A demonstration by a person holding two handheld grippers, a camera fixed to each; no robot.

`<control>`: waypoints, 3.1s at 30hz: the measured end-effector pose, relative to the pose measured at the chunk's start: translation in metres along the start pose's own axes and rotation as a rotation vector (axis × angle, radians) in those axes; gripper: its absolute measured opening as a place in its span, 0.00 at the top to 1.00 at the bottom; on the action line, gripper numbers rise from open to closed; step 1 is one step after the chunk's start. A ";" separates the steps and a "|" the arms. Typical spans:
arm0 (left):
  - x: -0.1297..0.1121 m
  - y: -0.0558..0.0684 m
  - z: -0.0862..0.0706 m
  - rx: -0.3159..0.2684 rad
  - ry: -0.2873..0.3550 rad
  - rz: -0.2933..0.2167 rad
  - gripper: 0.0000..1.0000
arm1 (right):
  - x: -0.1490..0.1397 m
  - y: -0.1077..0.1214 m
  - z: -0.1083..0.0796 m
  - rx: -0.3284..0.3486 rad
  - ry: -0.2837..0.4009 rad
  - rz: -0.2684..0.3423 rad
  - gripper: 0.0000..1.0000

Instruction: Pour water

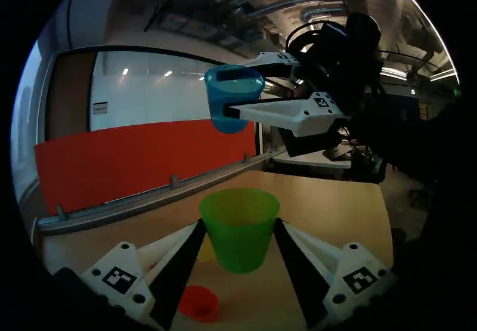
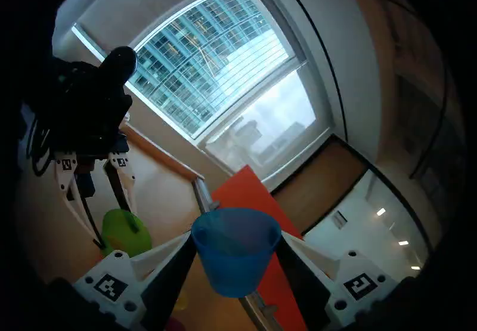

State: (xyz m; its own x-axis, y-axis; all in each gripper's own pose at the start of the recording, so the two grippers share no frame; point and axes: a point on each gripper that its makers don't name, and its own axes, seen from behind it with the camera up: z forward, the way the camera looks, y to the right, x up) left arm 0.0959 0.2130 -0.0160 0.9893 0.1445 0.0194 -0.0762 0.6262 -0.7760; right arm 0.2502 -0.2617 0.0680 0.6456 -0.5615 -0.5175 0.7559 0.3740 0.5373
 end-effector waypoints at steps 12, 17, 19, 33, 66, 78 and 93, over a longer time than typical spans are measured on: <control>0.003 0.004 0.001 -0.008 0.008 -0.005 0.17 | 0.003 0.010 0.006 -0.011 -0.001 -0.111 0.10; 0.004 0.006 0.002 -0.011 0.010 -0.006 0.17 | 0.006 0.015 0.007 -0.021 0.000 -0.154 0.10; 0.004 0.006 0.002 -0.012 0.010 -0.006 0.17 | 0.006 0.016 0.008 -0.023 -0.001 -0.170 0.10; 0.004 0.011 0.004 -0.023 0.008 -0.002 0.17 | 0.006 0.022 0.008 -0.039 -0.003 -0.250 0.10; 0.011 0.013 0.006 -0.028 0.024 0.005 0.17 | 0.014 0.038 0.004 -0.072 0.004 -0.365 0.10; 0.011 0.013 0.004 -0.028 0.027 0.004 0.18 | 0.019 0.038 0.006 -0.071 0.007 -0.404 0.11; 0.010 0.013 0.002 -0.028 0.029 0.005 0.18 | 0.024 0.038 0.009 -0.079 0.007 -0.456 0.10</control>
State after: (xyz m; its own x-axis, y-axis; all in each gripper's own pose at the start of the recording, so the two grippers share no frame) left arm 0.1045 0.2244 -0.0247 0.9921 0.1253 -0.0025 -0.0783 0.6038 -0.7933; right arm 0.2934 -0.2675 0.0827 0.2453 -0.6766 -0.6943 0.9688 0.1446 0.2014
